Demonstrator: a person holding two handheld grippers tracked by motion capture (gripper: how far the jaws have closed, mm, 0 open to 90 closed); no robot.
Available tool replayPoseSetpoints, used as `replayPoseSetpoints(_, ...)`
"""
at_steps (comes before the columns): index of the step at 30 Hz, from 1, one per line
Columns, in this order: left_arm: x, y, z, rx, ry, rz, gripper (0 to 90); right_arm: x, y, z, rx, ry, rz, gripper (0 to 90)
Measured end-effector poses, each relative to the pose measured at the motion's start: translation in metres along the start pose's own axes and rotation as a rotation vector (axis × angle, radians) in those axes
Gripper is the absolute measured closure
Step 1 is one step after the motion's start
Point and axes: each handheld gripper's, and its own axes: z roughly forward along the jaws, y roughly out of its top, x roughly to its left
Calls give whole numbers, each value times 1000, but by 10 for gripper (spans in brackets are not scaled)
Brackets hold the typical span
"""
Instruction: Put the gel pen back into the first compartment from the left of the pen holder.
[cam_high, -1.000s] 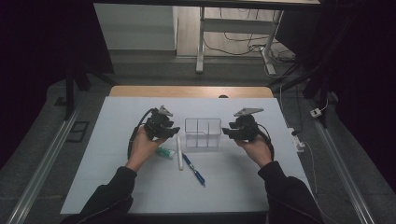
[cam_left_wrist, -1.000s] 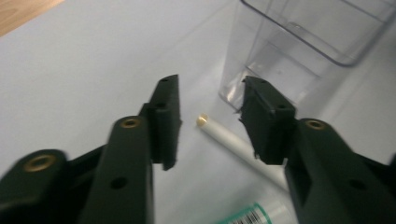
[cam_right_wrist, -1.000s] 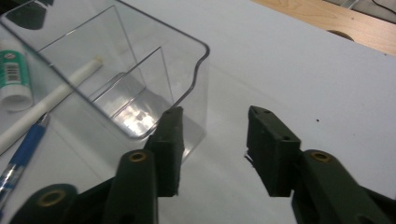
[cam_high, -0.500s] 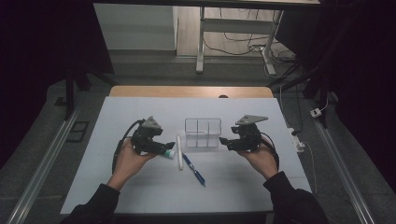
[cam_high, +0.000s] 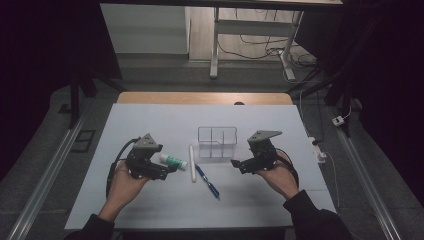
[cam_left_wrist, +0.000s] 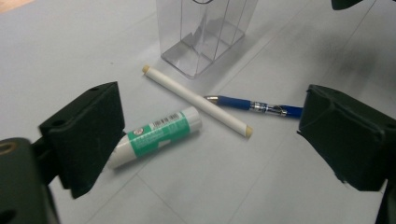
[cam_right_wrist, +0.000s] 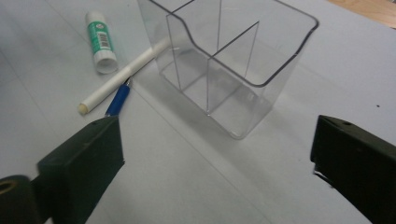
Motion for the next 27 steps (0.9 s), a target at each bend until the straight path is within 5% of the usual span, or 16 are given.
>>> replayPoseSetpoints(16,-17,-40,-41,-33,14,-27,0,37,1,12,29,95,-39,0)
replayPoseSetpoints(24,-22,-66,-56,-10,27,-46,0,60,-1,30,113,167,-110,2)
replayPoseSetpoints(27,-23,-75,-62,-4,37,-59,0,67,-2,35,121,190,-119,70)
